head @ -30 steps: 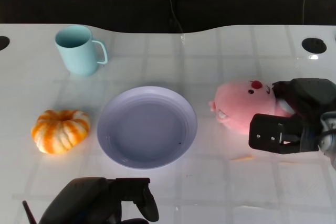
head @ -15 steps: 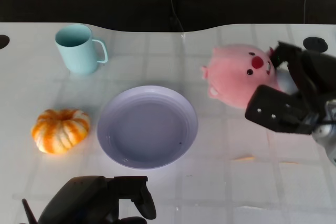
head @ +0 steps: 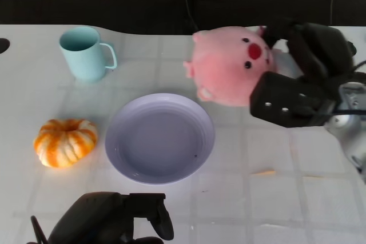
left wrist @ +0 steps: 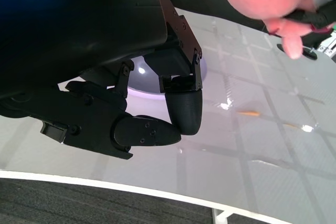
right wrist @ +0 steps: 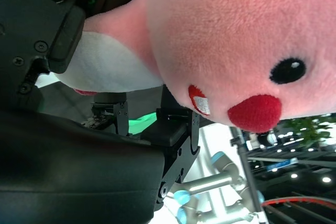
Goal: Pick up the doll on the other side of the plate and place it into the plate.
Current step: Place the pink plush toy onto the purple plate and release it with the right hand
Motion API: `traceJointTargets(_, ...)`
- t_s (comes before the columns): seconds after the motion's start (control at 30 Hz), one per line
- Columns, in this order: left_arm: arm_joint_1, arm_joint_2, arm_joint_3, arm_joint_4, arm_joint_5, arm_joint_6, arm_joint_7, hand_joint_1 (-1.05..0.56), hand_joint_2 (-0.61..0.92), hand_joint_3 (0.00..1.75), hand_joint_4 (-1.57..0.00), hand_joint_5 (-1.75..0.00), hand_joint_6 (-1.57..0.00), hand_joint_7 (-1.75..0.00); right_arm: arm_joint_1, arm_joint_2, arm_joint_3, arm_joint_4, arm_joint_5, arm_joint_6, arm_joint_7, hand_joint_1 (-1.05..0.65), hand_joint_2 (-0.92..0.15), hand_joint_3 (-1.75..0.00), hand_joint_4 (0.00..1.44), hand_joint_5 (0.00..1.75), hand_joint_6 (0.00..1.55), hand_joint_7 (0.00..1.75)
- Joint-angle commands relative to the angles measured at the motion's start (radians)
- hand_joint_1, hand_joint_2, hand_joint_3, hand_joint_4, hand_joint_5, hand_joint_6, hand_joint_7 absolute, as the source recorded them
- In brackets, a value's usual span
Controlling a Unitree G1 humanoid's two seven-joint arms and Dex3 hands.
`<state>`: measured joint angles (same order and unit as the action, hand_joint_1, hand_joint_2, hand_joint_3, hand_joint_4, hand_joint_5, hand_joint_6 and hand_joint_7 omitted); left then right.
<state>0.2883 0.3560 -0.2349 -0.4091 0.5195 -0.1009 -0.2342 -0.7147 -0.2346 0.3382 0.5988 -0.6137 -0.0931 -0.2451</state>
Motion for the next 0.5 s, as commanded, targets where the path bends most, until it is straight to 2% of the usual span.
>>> traceJointTargets(0.03,0.003,0.004,0.003,-0.004,0.016,-0.002,0.014,-0.31,0.92,0.33,-0.69,-1.58,-0.69,-1.14,-0.041,0.042,0.027,-0.018,-0.007,-0.009,0.020,-0.23,-0.33,-1.28,0.94,1.75,0.73,1.74)
traceJointTargets(0.23,0.027,0.000,0.009,-0.027,0.011,0.009,0.005,-0.31,0.92,0.34,-0.67,-1.59,-0.68,-1.15,-0.089,0.149,0.100,0.043,-0.041,-0.020,0.012,-0.25,-0.34,-1.17,0.93,1.75,0.72,1.75)
traceJointTargets(0.33,0.044,-0.003,0.008,-0.042,0.017,0.006,0.010,-0.30,0.92,0.33,-0.67,-1.59,-0.68,-1.15,-0.108,0.198,0.126,0.095,-0.051,-0.031,0.001,-0.25,-0.43,-0.99,0.91,1.75,0.72,1.71)
traceJointTargets(0.5,0.053,-0.011,0.002,-0.058,0.022,0.012,0.006,-0.30,0.92,0.34,-0.67,-1.59,-0.67,-1.14,-0.134,0.254,0.164,0.164,-0.061,-0.040,0.005,-0.22,-0.45,-1.00,0.93,1.75,0.70,1.75)
